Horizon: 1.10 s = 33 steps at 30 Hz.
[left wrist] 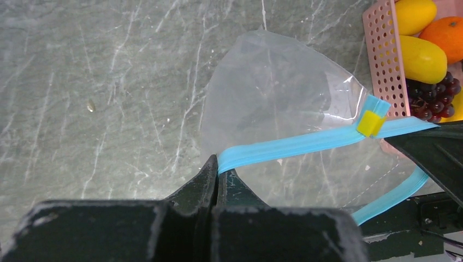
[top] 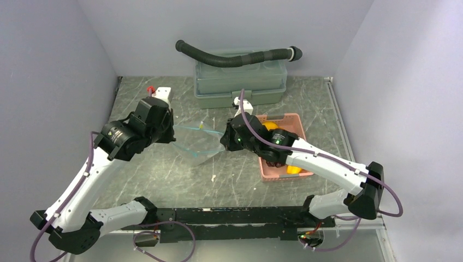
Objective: Place the food in the zip-top bag and seal the zipper
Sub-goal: Open the zipper of the food storage bag.
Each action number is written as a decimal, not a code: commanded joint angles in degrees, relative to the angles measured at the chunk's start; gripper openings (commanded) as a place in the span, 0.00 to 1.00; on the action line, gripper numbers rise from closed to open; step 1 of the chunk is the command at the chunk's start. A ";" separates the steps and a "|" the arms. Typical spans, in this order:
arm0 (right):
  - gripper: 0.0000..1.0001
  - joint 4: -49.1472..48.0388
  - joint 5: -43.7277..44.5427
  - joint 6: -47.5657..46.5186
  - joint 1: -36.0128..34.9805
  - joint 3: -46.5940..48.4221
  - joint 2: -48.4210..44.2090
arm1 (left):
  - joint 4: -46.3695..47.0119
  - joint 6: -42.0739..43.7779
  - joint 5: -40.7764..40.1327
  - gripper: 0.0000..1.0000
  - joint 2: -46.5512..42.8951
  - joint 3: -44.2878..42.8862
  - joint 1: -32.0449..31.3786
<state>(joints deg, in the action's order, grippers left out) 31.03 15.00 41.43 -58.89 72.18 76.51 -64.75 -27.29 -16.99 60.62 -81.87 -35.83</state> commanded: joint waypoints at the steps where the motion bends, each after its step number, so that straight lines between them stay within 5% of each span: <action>1: 0.00 -4.22 -1.31 1.54 1.59 -2.63 -1.36 | -3.43 2.58 -5.75 0.00 0.94 -4.49 0.41; 16: 0.00 -19.29 -9.01 6.37 3.77 -11.21 5.95 | -5.26 3.47 -6.76 0.00 3.58 -6.64 0.41; 33: 0.00 -23.85 -11.22 5.86 6.67 -14.11 11.20 | 3.76 4.07 -1.73 0.00 2.33 4.60 0.33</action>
<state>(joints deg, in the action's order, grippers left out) 7.01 3.42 48.03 -53.15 59.79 88.33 -65.14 -24.58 -18.72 64.86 -78.56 -35.83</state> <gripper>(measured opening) 0.016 0.014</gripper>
